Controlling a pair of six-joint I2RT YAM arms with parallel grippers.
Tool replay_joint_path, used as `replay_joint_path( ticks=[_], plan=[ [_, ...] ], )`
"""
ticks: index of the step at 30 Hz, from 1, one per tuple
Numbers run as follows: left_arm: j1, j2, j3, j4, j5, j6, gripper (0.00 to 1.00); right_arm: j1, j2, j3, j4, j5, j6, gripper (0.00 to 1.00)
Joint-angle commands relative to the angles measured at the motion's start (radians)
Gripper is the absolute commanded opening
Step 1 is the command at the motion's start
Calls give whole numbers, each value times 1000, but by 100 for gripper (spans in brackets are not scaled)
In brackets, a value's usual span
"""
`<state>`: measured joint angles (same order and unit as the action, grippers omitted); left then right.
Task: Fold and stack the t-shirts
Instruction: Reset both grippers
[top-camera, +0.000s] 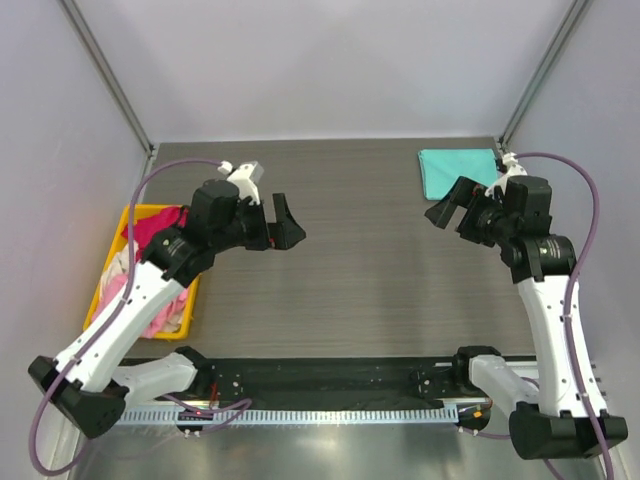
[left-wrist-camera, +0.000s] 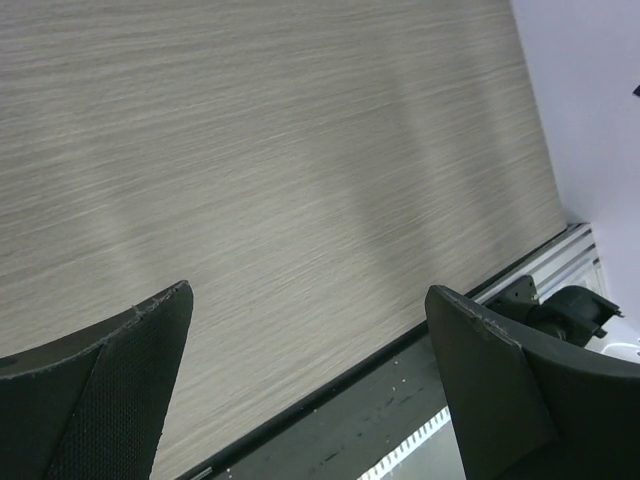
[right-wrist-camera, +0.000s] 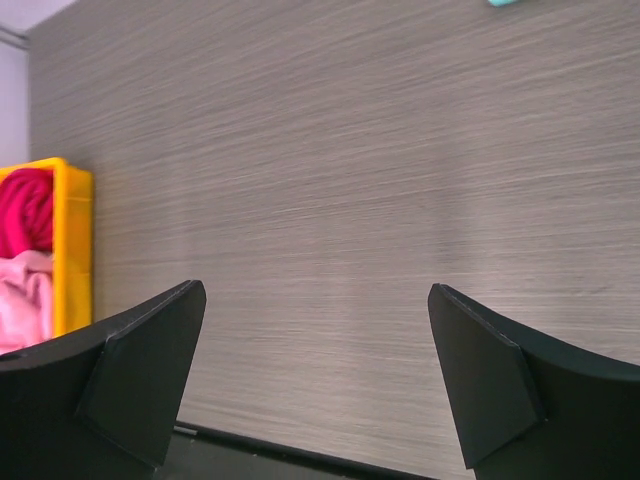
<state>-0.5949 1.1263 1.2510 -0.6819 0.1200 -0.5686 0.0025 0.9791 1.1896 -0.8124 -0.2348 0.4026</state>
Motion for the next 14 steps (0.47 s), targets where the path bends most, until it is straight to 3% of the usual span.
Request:
replay_joint_path(
  ticks=[1,8,14],
  plan=[
    [4,-114,-56,105,-14,-24,100,-2,-66,-13,44,-98,42,100],
    [4,-243,-147,217,-32,-24,100,-2,-129,-16,87,-106,54,100],
    [4,-260,-133,202,-49,6,100,-2,-125,-25,99,-106,56,100]
  ],
)
